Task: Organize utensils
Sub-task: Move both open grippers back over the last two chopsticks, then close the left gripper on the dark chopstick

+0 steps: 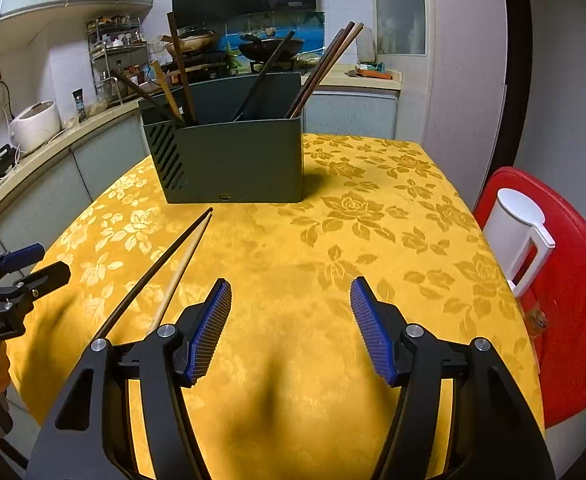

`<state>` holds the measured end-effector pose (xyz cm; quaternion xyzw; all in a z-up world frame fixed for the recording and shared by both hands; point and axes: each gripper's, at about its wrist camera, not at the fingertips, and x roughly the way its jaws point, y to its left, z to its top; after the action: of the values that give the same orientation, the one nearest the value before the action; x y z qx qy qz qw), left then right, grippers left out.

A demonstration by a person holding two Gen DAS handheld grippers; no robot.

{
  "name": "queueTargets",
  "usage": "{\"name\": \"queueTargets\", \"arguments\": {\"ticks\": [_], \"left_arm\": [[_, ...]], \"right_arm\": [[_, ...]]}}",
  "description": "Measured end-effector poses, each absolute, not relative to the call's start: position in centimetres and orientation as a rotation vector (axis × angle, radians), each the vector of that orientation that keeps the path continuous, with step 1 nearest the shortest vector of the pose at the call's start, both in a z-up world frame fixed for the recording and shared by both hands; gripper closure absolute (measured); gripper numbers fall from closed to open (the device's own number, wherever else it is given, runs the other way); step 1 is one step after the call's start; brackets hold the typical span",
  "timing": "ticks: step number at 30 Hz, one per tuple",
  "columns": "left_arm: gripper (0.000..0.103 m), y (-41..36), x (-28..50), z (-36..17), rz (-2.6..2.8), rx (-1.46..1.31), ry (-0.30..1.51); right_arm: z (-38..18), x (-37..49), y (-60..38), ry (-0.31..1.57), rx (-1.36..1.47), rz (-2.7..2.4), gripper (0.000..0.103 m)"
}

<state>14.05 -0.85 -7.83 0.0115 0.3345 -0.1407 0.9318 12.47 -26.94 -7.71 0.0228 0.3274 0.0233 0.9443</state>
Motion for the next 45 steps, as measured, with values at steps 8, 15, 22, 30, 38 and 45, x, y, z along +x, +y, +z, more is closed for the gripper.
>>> {"name": "queueTargets", "arguments": {"ticks": [8,15,22,30,38,45], "left_arm": [[0.016,-1.7,11.9,-8.9,-0.292,0.050,0.684],[0.016,-1.7,11.0,-10.1,-0.288,0.039,0.713],[0.016,-2.2,10.8,-11.3,-0.282,0.071,0.725],[0.025,-2.9,10.9,-12.4,-0.306,0.086,0.746],[0.034,-2.9,11.0,-13.3,-0.311,0.091,0.770],[0.056,-3.3,10.7,-13.6,-0.317,0.120,0.770]], "right_arm": [[-8.1,10.3,-26.7,0.650,0.037,0.034,0.043],[-7.9,9.1,-26.5,0.633,0.036,0.039,0.043],[-7.9,8.8,-25.8,0.631,0.018,0.053,0.043],[-8.5,9.0,-25.6,0.645,0.015,0.055,0.043],[-9.2,9.4,-25.7,0.667,0.023,0.052,0.043],[-9.7,9.5,-25.8,0.676,0.029,0.049,0.043]]}}
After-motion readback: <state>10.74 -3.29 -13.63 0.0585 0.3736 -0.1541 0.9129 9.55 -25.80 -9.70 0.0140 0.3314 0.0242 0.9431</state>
